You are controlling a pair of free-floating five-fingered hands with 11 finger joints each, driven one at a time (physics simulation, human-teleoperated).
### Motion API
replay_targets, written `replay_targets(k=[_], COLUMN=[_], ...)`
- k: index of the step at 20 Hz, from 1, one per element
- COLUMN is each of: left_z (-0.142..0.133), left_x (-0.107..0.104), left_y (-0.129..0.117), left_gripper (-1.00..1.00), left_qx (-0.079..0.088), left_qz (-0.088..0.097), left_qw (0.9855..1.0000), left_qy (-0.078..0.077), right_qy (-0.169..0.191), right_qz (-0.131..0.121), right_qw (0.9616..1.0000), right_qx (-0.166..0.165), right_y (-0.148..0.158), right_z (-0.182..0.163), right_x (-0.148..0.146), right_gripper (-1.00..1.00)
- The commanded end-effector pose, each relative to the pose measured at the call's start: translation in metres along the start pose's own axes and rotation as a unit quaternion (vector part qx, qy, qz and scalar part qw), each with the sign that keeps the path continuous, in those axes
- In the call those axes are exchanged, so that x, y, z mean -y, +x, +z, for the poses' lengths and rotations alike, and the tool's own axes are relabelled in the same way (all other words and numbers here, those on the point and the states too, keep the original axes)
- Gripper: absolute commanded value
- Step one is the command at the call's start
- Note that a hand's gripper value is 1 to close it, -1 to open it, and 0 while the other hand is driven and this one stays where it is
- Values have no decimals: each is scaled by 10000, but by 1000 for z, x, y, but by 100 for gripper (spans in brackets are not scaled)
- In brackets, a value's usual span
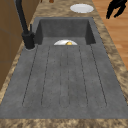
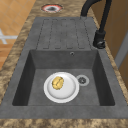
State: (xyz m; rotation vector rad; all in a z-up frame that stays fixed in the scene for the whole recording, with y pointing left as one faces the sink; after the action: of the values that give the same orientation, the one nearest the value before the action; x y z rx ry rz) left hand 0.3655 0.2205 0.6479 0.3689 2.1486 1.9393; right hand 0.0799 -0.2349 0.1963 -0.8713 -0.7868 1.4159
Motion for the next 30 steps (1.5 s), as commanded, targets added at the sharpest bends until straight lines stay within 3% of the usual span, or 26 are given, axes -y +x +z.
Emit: replay_targets(k=[1,6,21,25,30], left_z=[-1,-7,-25,-19,-8], left_x=[2,12,76,108,147], left_y=[32,73,195,231,273], left_gripper=[-100,-100,-100,-100,-100], left_qx=[1,-1,-2,3,11], left_qz=[-13,-2,32,30,-51], left_qw=[10000,10000,10000,9999,10000], left_qy=[-59,-20,-7,169,68], right_qy=[0,0,0,0,0], right_qz=[0,0,0,0,0], right_qw=[10000,10000,10000,10000,10000], right_qx=[0,0,0,0,0], right_y=[0,0,0,0,0], right_z=[0,0,0,0,0], right_x=[0,0,0,0,0], right_gripper=[0,0,0,0,0])
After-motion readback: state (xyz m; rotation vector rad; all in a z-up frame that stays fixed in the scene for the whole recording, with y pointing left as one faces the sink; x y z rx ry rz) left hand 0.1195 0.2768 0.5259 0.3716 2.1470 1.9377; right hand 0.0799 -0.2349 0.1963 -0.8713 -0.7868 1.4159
